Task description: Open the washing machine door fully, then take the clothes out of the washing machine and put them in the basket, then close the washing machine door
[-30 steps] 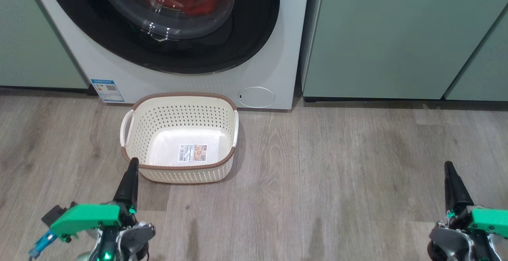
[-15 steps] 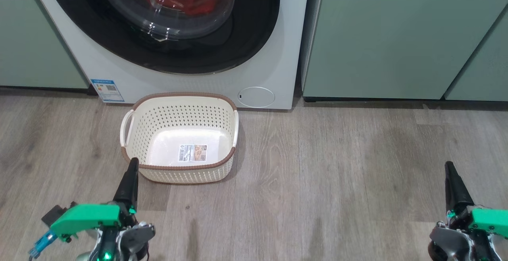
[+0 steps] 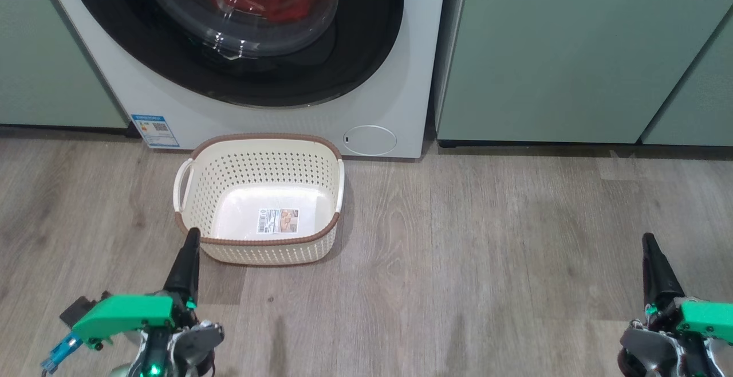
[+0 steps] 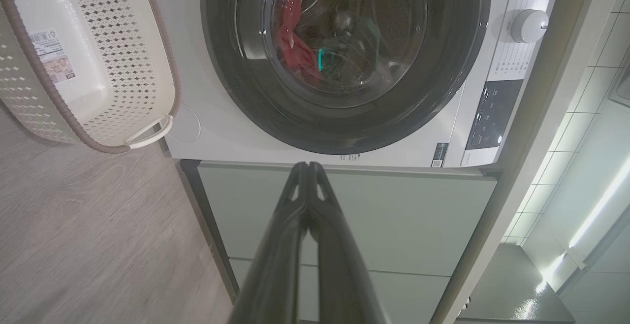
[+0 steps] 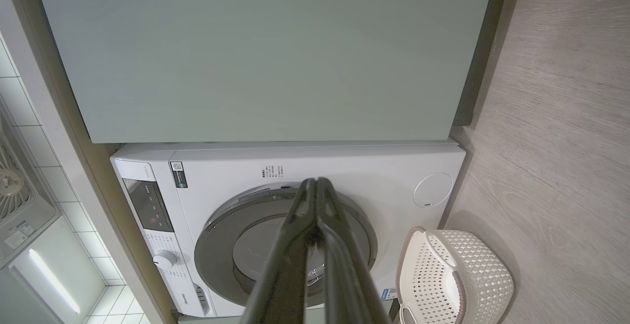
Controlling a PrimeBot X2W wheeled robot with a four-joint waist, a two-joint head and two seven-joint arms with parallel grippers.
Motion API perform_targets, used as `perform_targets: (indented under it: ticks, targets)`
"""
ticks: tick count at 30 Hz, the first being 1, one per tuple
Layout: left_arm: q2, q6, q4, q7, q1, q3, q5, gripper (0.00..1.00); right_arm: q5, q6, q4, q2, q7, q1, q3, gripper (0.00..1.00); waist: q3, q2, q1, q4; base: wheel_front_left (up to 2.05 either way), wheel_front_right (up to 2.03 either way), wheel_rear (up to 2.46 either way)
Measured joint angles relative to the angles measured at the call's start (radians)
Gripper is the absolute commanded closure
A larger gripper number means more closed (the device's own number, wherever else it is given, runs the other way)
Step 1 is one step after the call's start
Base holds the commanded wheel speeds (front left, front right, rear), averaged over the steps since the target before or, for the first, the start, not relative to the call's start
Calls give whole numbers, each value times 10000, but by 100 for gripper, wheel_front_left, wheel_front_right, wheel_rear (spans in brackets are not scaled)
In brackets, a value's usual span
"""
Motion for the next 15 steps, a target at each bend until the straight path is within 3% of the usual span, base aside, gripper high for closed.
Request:
perform_targets:
  ticks: [15]
  targets:
    - [0, 0, 0, 0, 0, 0, 0, 100, 0, 0, 0, 8, 4, -1, -33, 100, 0, 0, 0, 0, 0, 0, 0]
